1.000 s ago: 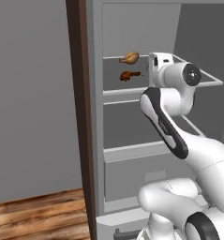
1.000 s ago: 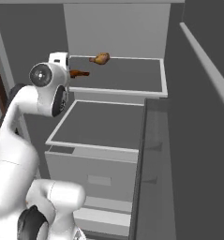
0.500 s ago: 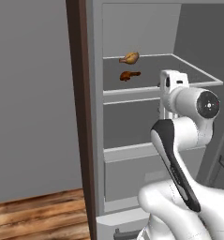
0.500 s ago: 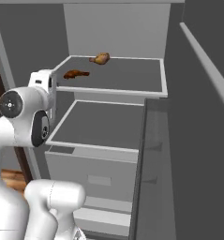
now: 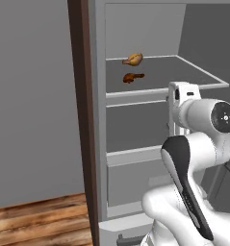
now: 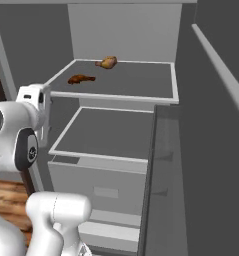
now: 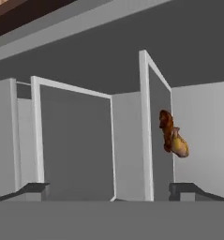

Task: Place the chicken drumstick on the counter behind the older chicken drumstick on the same shelf of the fridge to maintain FIFO order. Close the fridge door when finished.

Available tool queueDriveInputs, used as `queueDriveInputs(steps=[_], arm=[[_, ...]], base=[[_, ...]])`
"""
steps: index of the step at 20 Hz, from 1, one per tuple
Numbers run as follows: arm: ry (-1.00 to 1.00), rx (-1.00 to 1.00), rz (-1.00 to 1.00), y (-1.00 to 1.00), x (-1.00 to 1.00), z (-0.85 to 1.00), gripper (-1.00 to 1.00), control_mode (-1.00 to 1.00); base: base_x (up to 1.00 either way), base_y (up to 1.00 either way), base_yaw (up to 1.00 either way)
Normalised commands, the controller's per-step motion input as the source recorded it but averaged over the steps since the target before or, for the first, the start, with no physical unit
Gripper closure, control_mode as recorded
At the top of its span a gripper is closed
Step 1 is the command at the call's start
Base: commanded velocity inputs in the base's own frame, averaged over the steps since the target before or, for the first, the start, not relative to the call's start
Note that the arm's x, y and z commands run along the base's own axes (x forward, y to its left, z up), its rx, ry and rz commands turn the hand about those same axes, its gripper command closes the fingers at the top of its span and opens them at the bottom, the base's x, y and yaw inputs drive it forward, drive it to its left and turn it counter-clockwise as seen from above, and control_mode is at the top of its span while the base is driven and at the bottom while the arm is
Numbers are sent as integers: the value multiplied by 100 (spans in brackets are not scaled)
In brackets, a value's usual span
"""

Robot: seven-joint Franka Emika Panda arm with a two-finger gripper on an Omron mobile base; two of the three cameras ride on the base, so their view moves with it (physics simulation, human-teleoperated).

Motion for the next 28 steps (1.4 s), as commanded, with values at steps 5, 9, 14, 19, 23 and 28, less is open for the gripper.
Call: queueDriveInputs(steps=[5, 9, 14, 19, 23, 28], arm=[[0, -3, 2, 7, -15, -1, -100, -100], [1, 0, -8, 0, -84, -9, -100, -100], [2, 0, -11, 6, -85, -27, -100, -100], [0, 0, -2, 4, -15, -6, -100, 100], [0, 0, 0, 0, 0, 0, -100, 100], [0, 0, 0, 0, 0, 0, -100, 100]], base=[[0, 0, 0], [0, 0, 0], [0, 0, 0], [-66, 13, -12], [-99, 15, -30], [-89, 19, -48]])
